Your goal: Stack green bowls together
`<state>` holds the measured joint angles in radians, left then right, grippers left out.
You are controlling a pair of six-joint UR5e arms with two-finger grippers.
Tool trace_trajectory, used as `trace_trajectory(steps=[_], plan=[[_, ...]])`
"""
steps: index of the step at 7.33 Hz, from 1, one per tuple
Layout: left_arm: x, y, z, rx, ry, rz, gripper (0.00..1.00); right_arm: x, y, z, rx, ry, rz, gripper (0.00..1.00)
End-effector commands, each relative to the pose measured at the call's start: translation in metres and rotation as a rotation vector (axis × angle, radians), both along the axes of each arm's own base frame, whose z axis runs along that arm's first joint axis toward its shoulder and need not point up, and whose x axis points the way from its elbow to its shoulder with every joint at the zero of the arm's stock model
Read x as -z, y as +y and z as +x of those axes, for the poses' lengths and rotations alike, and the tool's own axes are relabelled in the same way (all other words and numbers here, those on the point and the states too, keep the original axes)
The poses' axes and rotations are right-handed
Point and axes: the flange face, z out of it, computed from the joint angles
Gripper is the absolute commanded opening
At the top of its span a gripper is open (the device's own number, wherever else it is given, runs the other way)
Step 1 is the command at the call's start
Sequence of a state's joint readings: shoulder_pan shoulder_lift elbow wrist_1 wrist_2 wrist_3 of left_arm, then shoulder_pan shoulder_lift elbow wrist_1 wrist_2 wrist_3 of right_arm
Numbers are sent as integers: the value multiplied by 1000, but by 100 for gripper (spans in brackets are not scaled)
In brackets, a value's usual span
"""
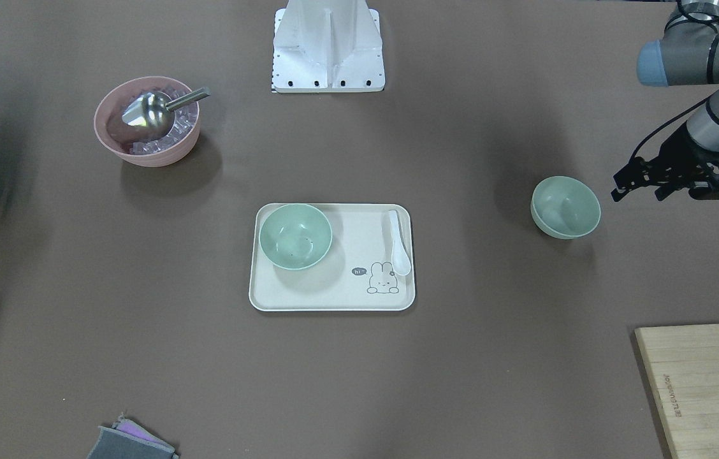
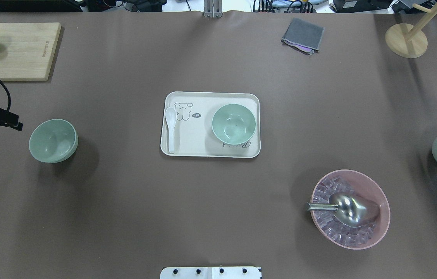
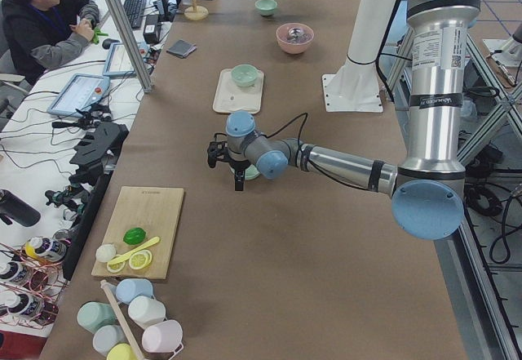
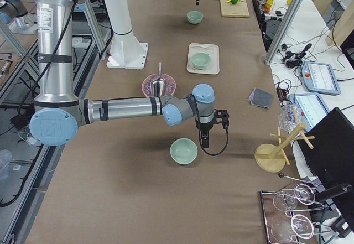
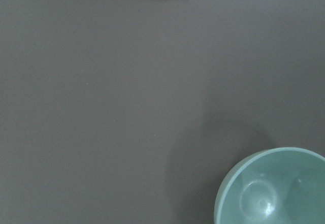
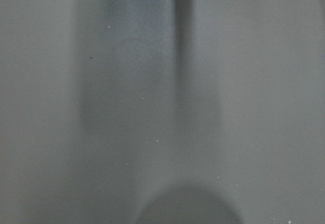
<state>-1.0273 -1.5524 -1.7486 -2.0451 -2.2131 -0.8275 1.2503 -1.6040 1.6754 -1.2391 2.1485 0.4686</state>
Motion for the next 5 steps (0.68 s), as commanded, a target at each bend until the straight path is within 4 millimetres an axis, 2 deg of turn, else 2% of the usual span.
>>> trace_trajectory(steps=[1, 3, 5], plan=[[5, 4, 27, -40, -2, 15, 98, 1, 0, 0, 0, -1, 1, 100], [-1, 10, 41, -73, -9, 11, 98, 1, 0, 0, 0, -1, 1, 100], [-10, 9, 45, -82, -17, 3, 98, 1, 0, 0, -3, -2, 1, 100]])
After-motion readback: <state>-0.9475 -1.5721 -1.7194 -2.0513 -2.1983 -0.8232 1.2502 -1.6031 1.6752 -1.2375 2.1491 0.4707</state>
